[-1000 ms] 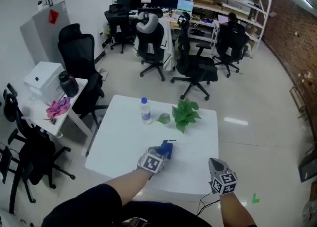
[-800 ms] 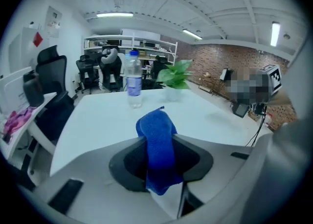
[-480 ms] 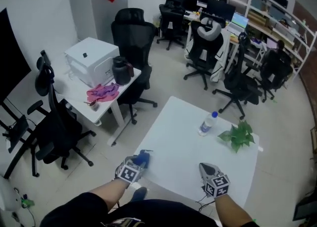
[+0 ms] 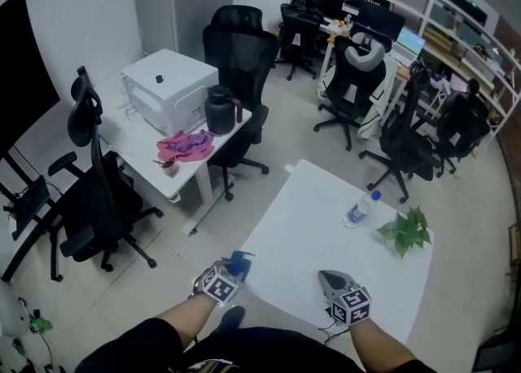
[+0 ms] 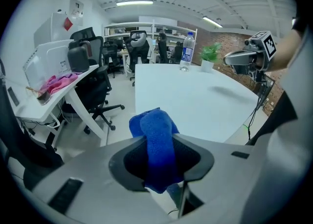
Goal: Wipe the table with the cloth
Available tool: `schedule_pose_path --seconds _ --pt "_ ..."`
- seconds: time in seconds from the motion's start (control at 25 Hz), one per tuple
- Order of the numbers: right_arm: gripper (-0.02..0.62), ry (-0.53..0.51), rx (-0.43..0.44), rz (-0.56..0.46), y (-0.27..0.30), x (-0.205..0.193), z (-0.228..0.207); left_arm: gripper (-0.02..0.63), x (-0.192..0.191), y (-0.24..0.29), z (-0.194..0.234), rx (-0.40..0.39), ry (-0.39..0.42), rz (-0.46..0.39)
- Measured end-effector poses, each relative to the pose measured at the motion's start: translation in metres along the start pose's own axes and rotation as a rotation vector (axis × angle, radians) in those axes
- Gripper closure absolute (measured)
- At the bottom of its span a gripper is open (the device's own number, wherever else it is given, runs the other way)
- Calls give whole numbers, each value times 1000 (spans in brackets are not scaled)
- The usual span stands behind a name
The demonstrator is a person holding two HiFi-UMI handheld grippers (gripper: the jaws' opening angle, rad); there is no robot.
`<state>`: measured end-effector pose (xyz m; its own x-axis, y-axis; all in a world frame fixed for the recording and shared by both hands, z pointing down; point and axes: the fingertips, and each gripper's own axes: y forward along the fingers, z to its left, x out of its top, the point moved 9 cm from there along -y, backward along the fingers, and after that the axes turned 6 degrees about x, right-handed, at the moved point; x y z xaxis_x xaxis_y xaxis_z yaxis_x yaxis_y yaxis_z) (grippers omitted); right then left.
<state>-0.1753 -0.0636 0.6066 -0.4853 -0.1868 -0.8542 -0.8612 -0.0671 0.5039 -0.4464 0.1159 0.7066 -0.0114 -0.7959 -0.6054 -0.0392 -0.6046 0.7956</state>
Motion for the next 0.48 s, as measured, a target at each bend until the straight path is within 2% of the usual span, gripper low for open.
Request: schedule_pose_path --seconds 0.16,0.28,0.32,0.4,0.48 --pt "577 6 -23 3 -19 -6 -2 458 6 -1 -3 -73 6 26" --pt "577 14 -52 -21 -42 -9 -11 304 23 -6 -10 -140 -22 9" --pt "577 19 -66 -32 -51 -11 -15 273 31 -8 -12 -139 -16 -5" --pt "577 36 -98 -53 -71 -15 -24 270 52 -15 -14 -114 -3 -54" --pt "577 58 -130 -81 -93 -19 -33 270 82 -25 -18 -99 -7 -151"
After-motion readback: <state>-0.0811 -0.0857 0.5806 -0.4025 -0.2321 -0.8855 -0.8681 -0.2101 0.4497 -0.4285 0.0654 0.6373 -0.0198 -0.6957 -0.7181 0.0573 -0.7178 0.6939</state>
